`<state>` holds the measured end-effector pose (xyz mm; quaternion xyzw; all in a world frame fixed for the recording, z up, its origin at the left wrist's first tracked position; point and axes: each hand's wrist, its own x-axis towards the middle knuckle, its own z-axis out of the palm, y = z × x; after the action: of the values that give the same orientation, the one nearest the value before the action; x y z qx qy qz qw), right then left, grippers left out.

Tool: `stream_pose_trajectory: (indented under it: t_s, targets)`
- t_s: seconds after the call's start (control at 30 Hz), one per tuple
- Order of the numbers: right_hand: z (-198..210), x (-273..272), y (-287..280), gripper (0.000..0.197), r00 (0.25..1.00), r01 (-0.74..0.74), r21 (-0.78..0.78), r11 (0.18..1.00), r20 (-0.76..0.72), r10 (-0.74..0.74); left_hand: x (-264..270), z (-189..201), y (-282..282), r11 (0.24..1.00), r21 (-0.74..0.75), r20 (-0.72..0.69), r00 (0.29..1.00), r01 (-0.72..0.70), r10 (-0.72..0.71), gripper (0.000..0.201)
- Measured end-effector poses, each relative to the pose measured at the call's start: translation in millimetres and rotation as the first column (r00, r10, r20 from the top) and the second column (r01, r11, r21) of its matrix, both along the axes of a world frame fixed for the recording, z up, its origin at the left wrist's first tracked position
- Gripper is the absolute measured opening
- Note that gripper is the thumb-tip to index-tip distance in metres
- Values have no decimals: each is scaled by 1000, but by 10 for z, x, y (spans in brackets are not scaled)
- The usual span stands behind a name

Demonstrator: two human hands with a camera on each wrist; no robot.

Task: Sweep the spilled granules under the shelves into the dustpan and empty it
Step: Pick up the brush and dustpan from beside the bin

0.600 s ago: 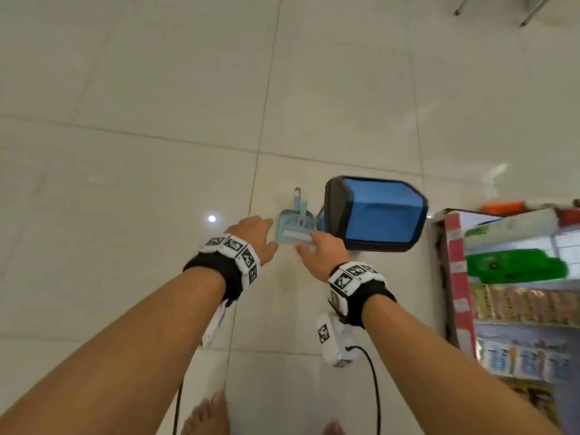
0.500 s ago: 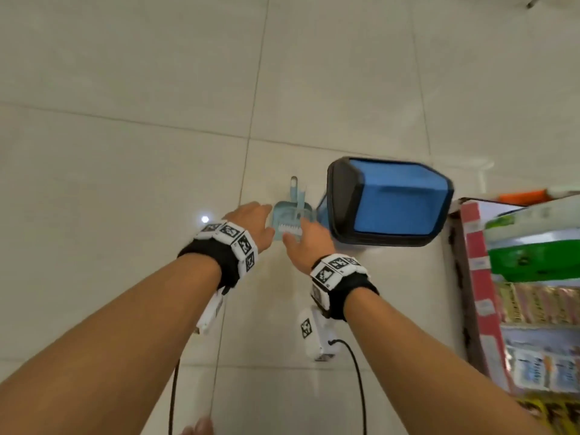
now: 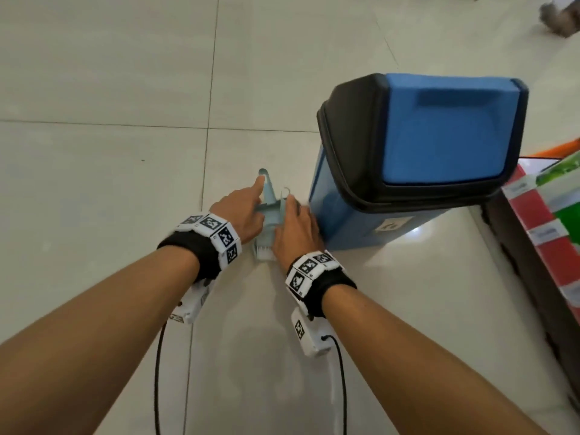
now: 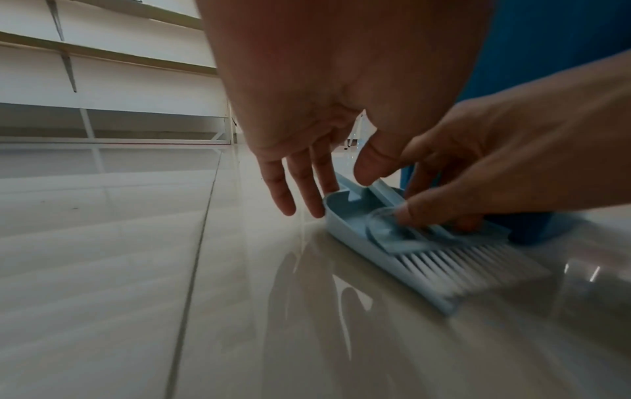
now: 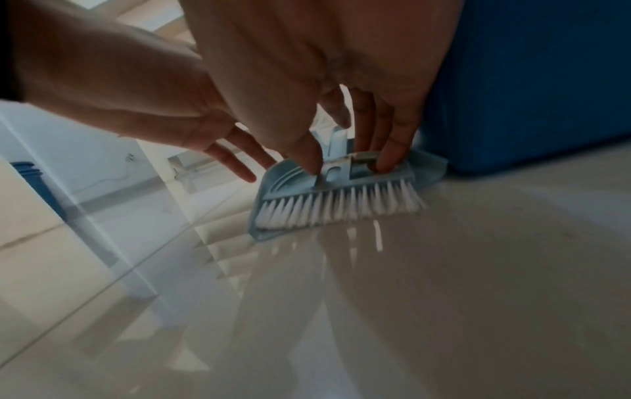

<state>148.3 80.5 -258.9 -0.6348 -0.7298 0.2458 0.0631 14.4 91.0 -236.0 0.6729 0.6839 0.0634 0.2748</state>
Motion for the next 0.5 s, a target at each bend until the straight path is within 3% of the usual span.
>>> stream_pose_trajectory:
  t_s: [0.13,0.23,0.37,0.5]
  targets:
    - [5,100,-320,69,999,-16,-1,1000,46,16,-15,10,-197,999,-6,-121,992,-43,41,73]
    - [-15,155,-464,71,999,-44,-37,998,28,45,17,-29,-313,1000,-28,-253,967,1,-8,67]
    - [92,310,-559,47,995,-94,-99,991,-22,92,43,8,-459,983,-125,-441,880,136,-178,44]
    - [155,541,-626,41,991,-5,-175,985,-129,-18,124,45,-663,966,-150,-555,790,212,-260,38]
